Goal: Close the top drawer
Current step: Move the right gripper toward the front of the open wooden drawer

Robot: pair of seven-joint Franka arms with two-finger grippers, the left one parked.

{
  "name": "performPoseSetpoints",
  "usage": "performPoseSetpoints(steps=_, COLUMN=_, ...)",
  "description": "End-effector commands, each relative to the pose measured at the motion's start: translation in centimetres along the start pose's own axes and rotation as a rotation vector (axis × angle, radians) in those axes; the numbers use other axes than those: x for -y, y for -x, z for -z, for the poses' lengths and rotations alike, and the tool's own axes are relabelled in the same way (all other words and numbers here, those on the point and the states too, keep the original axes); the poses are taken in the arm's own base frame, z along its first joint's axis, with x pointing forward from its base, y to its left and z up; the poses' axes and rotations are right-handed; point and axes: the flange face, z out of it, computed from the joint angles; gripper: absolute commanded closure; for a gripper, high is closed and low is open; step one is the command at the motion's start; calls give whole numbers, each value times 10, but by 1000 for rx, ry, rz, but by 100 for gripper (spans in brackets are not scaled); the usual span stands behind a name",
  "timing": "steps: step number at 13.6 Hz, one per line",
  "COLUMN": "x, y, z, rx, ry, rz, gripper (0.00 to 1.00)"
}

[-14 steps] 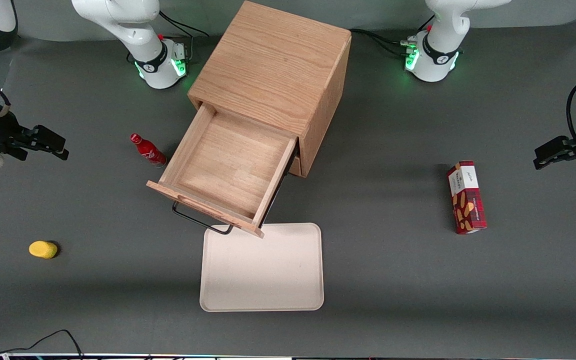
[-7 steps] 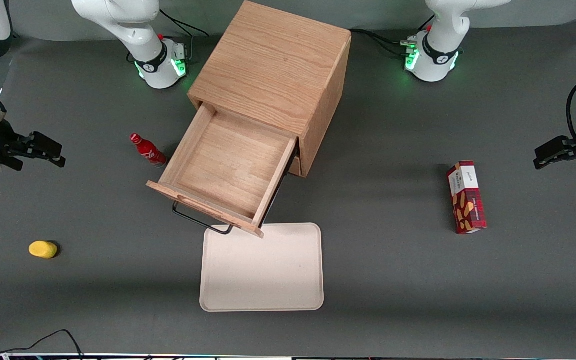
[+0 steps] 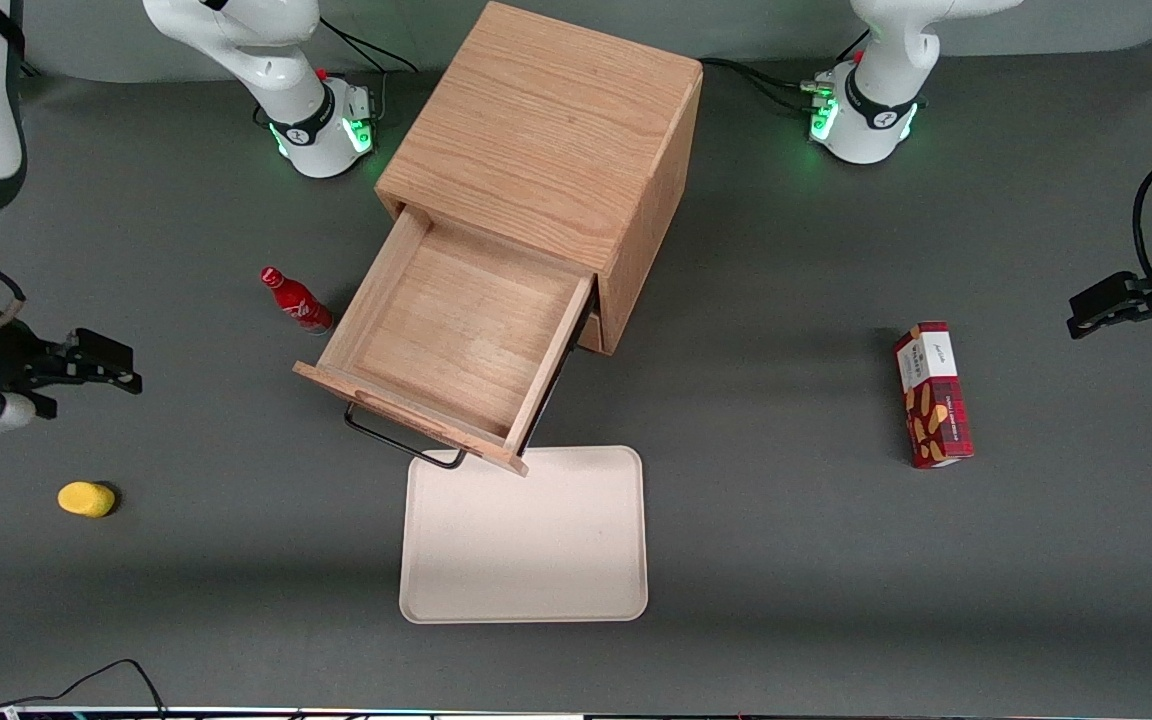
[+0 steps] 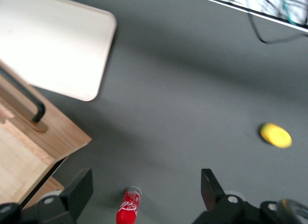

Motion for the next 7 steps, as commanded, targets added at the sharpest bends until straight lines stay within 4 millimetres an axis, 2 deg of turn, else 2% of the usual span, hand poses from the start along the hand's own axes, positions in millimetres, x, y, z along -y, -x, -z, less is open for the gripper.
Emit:
performPoseSetpoints(steps=1, x=19, y=-36, z=-8, rx=-12, ry=-65, rz=166, gripper=0)
performPoseSetpoints(steps=3, x=40, y=-52, z=-29, rx=-10, ry=-122, rz=243, gripper=0)
performPoseSetpoints(steps=6, x=73, y=-67, z=-58, rx=8, ry=-192, rz=361, gripper=0)
performPoseSetpoints(steps=7, x=74, y=-70, z=-69, rx=12, ry=-203, rz=391, gripper=0)
